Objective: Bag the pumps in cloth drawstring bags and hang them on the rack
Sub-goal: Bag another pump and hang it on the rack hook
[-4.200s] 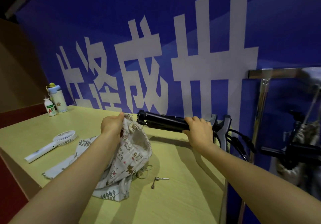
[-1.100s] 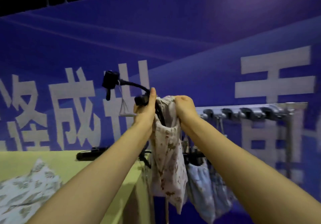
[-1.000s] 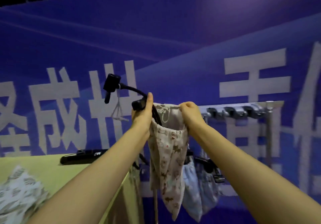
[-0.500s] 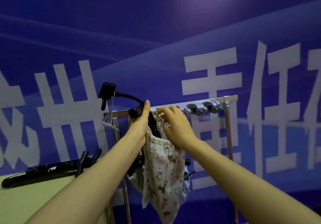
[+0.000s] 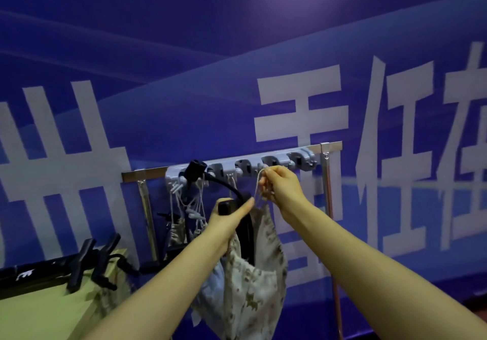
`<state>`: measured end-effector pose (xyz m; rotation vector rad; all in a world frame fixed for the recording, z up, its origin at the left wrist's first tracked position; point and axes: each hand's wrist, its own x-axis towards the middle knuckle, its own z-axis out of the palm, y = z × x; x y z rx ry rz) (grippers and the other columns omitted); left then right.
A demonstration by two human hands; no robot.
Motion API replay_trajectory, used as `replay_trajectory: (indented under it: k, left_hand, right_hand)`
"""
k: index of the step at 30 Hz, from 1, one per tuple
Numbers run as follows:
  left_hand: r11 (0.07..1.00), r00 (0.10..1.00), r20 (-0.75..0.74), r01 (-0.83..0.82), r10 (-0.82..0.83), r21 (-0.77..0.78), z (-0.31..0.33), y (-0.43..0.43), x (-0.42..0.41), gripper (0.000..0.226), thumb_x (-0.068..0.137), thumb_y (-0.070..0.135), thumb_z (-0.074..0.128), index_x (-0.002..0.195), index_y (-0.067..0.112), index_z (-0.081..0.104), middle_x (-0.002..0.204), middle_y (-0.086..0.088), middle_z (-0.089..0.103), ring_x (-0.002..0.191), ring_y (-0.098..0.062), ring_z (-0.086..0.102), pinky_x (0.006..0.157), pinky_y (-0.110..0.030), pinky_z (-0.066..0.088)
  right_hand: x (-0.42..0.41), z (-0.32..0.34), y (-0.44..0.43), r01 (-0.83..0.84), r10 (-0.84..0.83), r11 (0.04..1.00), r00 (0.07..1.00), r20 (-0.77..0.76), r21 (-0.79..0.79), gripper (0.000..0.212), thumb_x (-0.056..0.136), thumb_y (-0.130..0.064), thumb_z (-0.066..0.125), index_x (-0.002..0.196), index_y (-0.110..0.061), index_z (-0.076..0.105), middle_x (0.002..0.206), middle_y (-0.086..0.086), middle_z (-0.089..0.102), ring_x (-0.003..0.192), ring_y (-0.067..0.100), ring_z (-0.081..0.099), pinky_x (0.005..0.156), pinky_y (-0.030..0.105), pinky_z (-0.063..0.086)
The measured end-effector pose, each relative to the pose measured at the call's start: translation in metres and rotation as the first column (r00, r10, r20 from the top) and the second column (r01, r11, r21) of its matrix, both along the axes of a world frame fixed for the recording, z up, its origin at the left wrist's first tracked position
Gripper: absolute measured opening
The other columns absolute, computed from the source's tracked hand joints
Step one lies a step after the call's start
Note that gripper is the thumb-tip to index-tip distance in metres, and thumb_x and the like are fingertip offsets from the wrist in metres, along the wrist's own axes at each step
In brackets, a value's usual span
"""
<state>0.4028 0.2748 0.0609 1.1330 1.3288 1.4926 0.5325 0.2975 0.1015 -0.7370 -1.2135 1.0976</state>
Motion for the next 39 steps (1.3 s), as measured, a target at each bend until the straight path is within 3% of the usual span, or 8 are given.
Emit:
replay_trajectory:
  k: [3,6,9,13,19,26,36,39]
  left_hand:
    - [0.991,0.910,-0.403,0.126,-0.101,0.036,-0.002,0.007,0.002,0.077,0.069,0.039,0.079,0.133,0.018,0.040,0.118,-0.003,0.059,0.106,-0.020,0.059,0.092,-0.030,0.048]
    - [0.963,0.652,-0.723,0.262,-0.228,-0.067,0.003,0.014,-0.001,0.093,0.073,0.035,0.076,0.146,0.021,0.020,0.134,0.002,0.051,0.123,-0.015,0.049,0.105,-0.031,0.040]
    - [0.924,0.514,-0.810,0.371,-0.283,-0.088,0.004,0.018,-0.006,0.071,0.081,0.010,0.068,0.141,0.009,0.030,0.124,-0.014,0.056,0.113,-0.026,0.056,0.099,-0.040,0.045]
    - [0.884,0.429,-0.815,0.422,-0.388,-0.198,0.005,0.036,-0.026,0.043,0.092,-0.004,0.044,0.129,0.015,0.044,0.102,-0.004,0.062,0.086,-0.011,0.061,0.075,-0.013,0.046]
    - [0.964,0.835,-0.521,0.253,-0.174,0.082,0.018,0.082,-0.011,0.014,0.097,0.004,0.043,0.095,0.011,0.055,0.075,0.001,0.062,0.054,0.004,0.065,0.050,-0.008,0.049]
    - [0.945,0.928,-0.370,0.166,-0.052,0.282,0.026,0.106,0.016,0.038,0.096,0.002,0.045,0.062,0.015,0.057,0.038,0.007,0.059,0.036,0.005,0.054,0.053,-0.024,0.042]
    - [0.946,0.948,-0.312,0.046,0.060,0.322,0.038,0.127,0.019,0.027,0.094,0.015,0.051,0.069,0.012,0.061,0.063,-0.004,0.059,0.062,-0.017,0.056,0.070,-0.032,0.048]
    - [0.958,0.916,-0.398,0.063,0.057,0.281,0.032,0.137,0.020,0.033,0.094,0.016,0.051,0.062,0.019,0.056,0.060,-0.001,0.058,0.061,-0.014,0.056,0.074,-0.032,0.049]
  right_hand:
    - [0.005,0.003,0.013,-0.043,0.039,0.996,0.998,-0.045,-0.083,0.029,0.100,-0.012,0.039,0.074,-0.011,0.051,0.063,0.004,0.053,0.045,0.009,0.041,0.038,0.017,0.037]
    - [0.002,0.004,0.025,-0.053,0.050,0.994,0.998,-0.035,-0.095,0.027,0.100,-0.012,0.041,0.074,-0.012,0.048,0.066,0.001,0.065,0.037,0.007,0.033,0.035,0.016,0.029]
    - [-0.008,0.005,0.031,-0.097,0.092,0.990,0.994,-0.055,-0.102,0.029,0.100,-0.010,0.040,0.072,-0.012,0.044,0.066,0.003,0.069,0.028,0.004,0.026,0.033,0.013,0.024]
    - [-0.016,0.008,0.035,-0.115,0.112,0.989,0.993,-0.034,-0.093,0.028,0.100,-0.011,0.040,0.073,-0.011,0.046,0.074,0.007,0.065,0.027,0.003,0.027,0.031,0.012,0.024]
    - [-0.019,0.010,0.051,-0.084,0.083,0.994,0.996,-0.016,-0.076,0.028,0.099,-0.010,0.043,0.072,-0.012,0.048,0.074,0.006,0.064,0.026,0.002,0.032,0.030,0.013,0.026]
    - [-0.008,0.014,0.079,0.167,-0.180,0.983,0.955,0.237,0.072,0.029,0.095,-0.011,0.051,0.065,-0.008,0.053,0.058,0.006,0.050,0.049,0.015,0.045,0.049,0.027,0.039]
    - [-0.008,0.011,0.119,0.348,-0.379,0.925,0.882,0.282,0.154,0.017,0.095,-0.015,0.051,0.096,-0.003,0.063,0.070,-0.004,0.056,0.065,0.007,0.054,0.058,0.019,0.046]
    - [-0.007,0.001,0.129,0.399,-0.434,0.901,0.821,0.372,0.170,0.017,0.094,-0.018,0.051,0.093,-0.006,0.064,0.075,0.001,0.061,0.077,0.017,0.059,0.072,0.032,0.049]
